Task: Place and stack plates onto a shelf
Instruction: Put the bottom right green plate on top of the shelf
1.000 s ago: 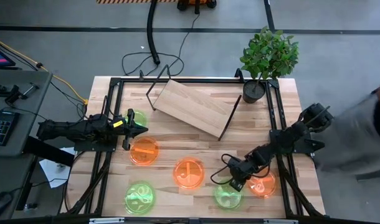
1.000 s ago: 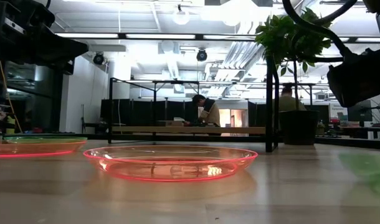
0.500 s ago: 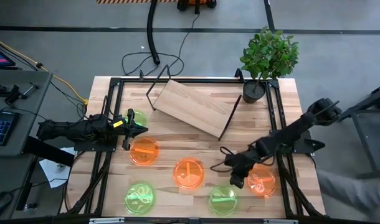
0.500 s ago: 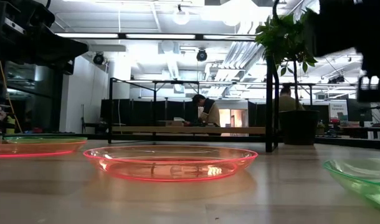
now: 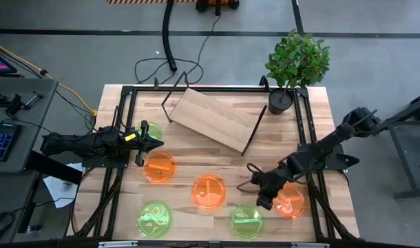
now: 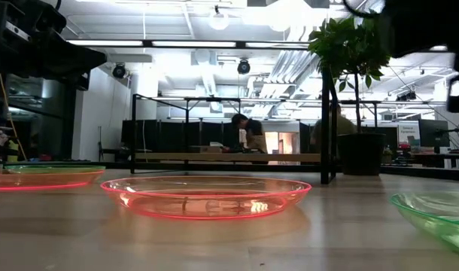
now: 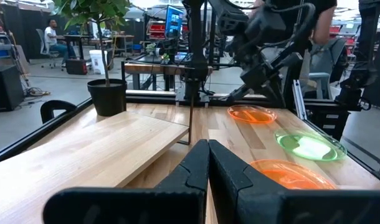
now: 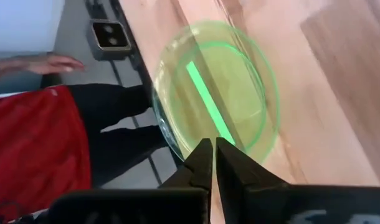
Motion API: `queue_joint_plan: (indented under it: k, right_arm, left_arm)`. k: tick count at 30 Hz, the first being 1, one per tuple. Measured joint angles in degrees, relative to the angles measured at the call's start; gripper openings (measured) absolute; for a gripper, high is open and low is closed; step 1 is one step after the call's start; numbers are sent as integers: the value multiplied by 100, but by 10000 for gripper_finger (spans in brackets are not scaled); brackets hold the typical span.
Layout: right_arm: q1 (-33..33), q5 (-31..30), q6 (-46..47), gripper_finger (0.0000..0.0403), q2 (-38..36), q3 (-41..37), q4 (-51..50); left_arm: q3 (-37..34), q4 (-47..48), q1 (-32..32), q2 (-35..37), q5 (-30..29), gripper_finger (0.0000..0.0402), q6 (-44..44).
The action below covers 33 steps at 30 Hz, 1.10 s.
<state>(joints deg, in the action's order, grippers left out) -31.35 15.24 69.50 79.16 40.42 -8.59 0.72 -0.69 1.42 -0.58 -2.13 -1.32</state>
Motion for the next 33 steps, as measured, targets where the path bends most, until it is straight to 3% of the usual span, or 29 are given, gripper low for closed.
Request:
queue_joint_plan:
  k: [3,11,15,33]
  right_arm:
    - [-311,-506,316,28,132,-1,69]
    - [-840,-2087,840,167,742,0,753]
    - [-921,-2809,853,208,985,0,753]
    - [-1339,-3167,196,204,1738,3,1007]
  left_arm:
    - [0,0,-1,0,0,0,0]
    - [-1,2,2,0,0,0,0]
    - [1,0,0,0,0,0,0]
    - [-1,0,1,0,-2,0,0]
